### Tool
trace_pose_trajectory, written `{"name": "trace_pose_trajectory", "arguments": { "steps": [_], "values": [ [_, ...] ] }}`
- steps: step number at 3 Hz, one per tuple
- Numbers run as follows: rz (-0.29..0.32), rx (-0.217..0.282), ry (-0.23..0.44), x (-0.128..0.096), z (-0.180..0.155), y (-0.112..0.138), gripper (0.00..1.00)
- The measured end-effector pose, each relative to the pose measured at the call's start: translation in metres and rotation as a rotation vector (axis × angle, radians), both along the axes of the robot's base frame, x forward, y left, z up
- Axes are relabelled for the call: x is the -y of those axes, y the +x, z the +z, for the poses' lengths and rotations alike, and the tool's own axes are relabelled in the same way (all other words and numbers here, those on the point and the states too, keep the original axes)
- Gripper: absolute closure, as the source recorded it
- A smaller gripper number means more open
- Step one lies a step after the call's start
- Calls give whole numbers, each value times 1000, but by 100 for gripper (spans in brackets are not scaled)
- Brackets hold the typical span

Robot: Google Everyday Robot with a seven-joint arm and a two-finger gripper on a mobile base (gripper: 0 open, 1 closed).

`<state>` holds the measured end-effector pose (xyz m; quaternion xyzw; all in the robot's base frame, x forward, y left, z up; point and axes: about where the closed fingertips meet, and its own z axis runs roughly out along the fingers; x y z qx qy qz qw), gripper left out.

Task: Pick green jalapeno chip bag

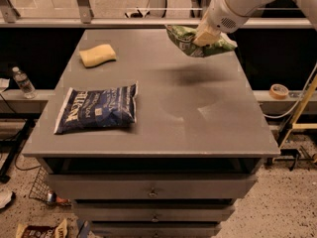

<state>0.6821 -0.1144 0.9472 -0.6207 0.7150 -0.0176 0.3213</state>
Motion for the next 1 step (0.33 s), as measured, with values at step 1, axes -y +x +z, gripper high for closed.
{"name": "trace_pose_trajectory", "arguments": {
  "steps": [1],
  "values": [
    [49,42,28,-8,22,-13,100]
  ]
}}
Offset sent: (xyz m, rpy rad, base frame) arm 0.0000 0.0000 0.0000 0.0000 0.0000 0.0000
